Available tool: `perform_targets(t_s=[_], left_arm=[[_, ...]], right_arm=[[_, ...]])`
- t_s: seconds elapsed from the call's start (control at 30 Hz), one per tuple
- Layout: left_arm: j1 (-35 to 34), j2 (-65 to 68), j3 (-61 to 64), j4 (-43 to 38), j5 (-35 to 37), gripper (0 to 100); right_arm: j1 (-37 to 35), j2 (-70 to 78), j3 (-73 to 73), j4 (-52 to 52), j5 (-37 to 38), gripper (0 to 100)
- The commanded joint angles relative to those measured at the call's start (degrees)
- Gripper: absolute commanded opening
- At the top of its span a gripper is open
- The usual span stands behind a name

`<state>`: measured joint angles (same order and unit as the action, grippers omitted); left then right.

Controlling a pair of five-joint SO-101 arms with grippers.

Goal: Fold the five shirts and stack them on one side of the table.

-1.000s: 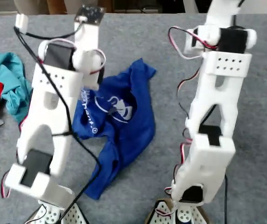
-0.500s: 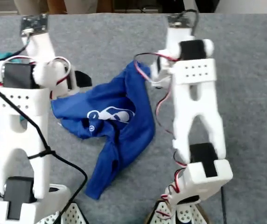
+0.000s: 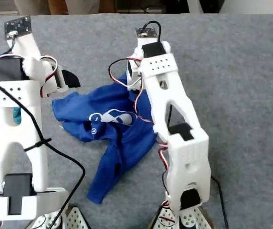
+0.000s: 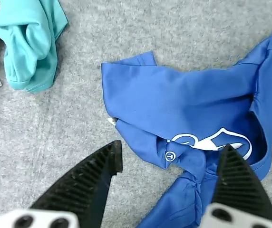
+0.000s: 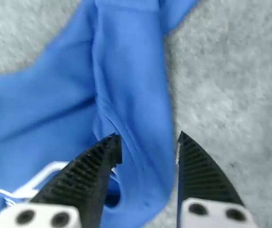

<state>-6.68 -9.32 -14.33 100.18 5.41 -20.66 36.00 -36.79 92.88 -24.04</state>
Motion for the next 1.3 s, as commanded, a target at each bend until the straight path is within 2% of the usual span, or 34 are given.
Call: perform_targets(t_s=[0.0,0.17,0.4,0.5,0.6,0.63,0.97,1.1,1.27], left_arm=[[-0.18,0.75,0.00,0.53,0.26,32],[-0.44,1.54,2.64,0.53,0.26,32],[-0.53,-2.59,11.87,0.53,0.18,30],[-0.53,-5.32,14.07,0.53,0.18,30],[-0.53,-8.48,15.47,0.53,0.18,30],[-0.53,-9.54,16.00,0.53,0.18,30],[-0.44,-17.63,21.27,0.53,-0.70,30],[-0.44,-17.89,20.75,0.00,-5.10,30],[-0.88,-17.89,21.27,-4.31,-5.45,30]], right_arm=[[-3.56,2.07,-9.63,3.78,-0.62,20.2],[-5.49,4.88,-17.71,8.26,-0.70,20.2],[-4.09,14.73,-19.21,7.12,-0.62,20.2],[-2.07,19.47,-21.76,7.12,-0.62,15.3],[0.92,22.02,-25.10,8.35,-0.53,1.6],[1.80,22.29,-26.07,9.05,-0.35,0.3],[12.53,17.36,-26.51,9.49,2.73,0.6],[18.07,12.35,-21.76,9.49,3.96,0.6],[23.78,3.91,-6.11,9.49,5.54,0.6]])
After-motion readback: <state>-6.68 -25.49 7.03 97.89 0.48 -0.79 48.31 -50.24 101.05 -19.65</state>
